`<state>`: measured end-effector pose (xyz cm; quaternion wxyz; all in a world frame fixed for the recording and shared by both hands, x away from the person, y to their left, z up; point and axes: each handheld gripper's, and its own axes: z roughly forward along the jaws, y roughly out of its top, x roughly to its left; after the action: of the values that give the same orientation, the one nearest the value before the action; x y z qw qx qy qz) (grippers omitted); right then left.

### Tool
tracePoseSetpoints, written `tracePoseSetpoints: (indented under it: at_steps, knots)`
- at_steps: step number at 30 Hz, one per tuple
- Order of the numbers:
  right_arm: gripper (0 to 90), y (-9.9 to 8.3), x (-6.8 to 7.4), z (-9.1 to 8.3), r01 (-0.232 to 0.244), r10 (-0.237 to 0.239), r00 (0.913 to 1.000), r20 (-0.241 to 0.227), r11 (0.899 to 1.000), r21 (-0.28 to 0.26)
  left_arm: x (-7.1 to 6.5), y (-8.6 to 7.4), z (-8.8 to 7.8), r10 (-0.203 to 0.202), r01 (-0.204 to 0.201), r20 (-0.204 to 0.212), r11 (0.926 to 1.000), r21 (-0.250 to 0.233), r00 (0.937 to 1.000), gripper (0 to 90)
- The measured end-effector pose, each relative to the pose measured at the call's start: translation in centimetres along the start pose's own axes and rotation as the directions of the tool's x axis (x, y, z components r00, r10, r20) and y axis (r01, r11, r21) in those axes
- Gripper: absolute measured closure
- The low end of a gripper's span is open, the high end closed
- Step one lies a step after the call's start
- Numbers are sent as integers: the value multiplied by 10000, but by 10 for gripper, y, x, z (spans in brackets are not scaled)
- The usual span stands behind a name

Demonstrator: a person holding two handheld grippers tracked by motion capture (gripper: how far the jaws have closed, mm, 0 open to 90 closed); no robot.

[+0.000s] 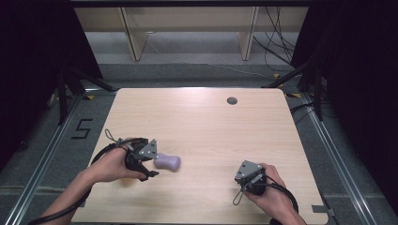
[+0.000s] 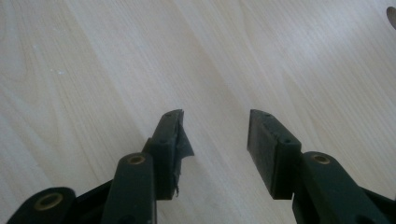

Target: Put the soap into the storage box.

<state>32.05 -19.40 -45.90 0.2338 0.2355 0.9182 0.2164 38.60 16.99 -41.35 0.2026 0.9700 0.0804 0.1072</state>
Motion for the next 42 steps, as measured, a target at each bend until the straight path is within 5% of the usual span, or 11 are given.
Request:
tracePoseSetpoints:
  at_steps: [5,22,30,37,42]
  knots:
    - [547,0,0,1,15,-15,10000,-75,10000,-44,12,8,8,472,-477,177,9984,298,9987,287]
    - [535,-8,3,-4,-400,399,9991,115,9992,99,38,29,31,784,-847,598,9901,1118,9951,281]
    - [534,-7,4,-3,-473,473,9989,35,9989,66,51,33,44,1167,-1327,985,9755,1756,9883,291]
    - [531,-7,5,-2,-445,446,9990,-94,9990,82,49,37,59,1453,-1779,1625,9618,2082,9759,313]
    - [530,-7,5,-2,-449,450,9989,-110,9990,71,49,38,68,1502,-1873,1703,9553,2288,9739,321]
